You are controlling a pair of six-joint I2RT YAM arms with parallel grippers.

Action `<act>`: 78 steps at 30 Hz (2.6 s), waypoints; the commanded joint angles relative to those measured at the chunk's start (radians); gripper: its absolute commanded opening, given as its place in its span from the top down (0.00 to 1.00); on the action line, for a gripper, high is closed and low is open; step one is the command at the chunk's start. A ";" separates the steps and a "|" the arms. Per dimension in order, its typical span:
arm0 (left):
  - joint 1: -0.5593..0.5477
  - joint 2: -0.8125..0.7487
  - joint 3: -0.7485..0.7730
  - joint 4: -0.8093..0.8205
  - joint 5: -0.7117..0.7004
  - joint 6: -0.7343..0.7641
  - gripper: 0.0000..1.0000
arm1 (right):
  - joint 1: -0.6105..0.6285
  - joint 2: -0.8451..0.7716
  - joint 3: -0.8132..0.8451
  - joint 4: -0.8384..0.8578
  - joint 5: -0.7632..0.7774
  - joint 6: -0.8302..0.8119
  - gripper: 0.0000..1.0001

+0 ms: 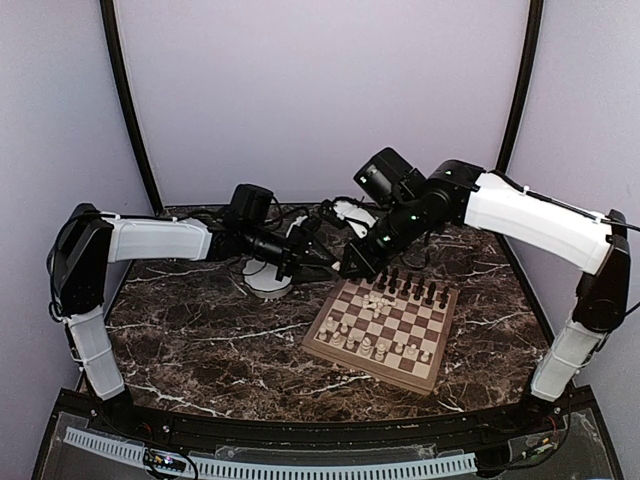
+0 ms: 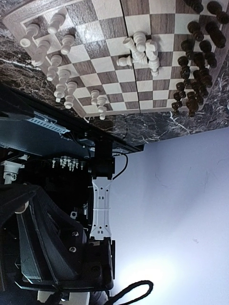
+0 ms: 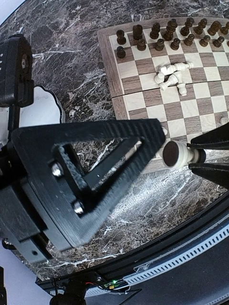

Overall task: Set up the chess pieces on the board
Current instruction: Pass from the right arm to the left, then pass from the left arm to the right

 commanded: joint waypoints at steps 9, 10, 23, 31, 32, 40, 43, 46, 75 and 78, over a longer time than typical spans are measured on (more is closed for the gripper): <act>-0.013 -0.012 0.024 0.081 0.059 -0.055 0.54 | 0.008 0.027 0.028 -0.002 -0.004 -0.021 0.99; -0.012 -0.011 0.025 0.093 0.062 -0.060 0.54 | 0.008 0.026 0.022 -0.002 0.000 -0.021 0.99; -0.024 0.003 0.019 0.180 0.115 -0.121 0.66 | 0.008 0.047 0.042 0.007 0.071 -0.015 0.99; -0.026 0.005 0.018 0.184 0.120 -0.124 0.77 | 0.008 0.050 0.053 0.021 0.078 -0.007 0.99; -0.026 0.005 0.017 0.184 0.121 -0.125 0.79 | 0.009 0.050 0.054 0.022 0.080 -0.006 0.99; -0.014 -0.003 0.037 0.208 0.114 -0.152 0.89 | 0.002 -0.005 0.053 0.033 0.126 0.026 0.87; 0.014 -0.022 0.038 0.308 0.078 -0.223 0.89 | -0.030 -0.131 -0.050 0.170 0.088 0.084 0.74; 0.035 -0.022 0.019 0.499 0.045 -0.382 0.90 | -0.071 -0.292 -0.222 0.374 0.045 0.160 0.65; 0.009 0.016 -0.029 0.973 0.027 -0.783 0.90 | -0.062 -0.262 -0.256 0.608 -0.014 0.063 0.63; 0.006 0.021 -0.024 0.982 0.030 -0.790 0.90 | -0.062 -0.257 -0.253 0.599 -0.013 0.065 0.65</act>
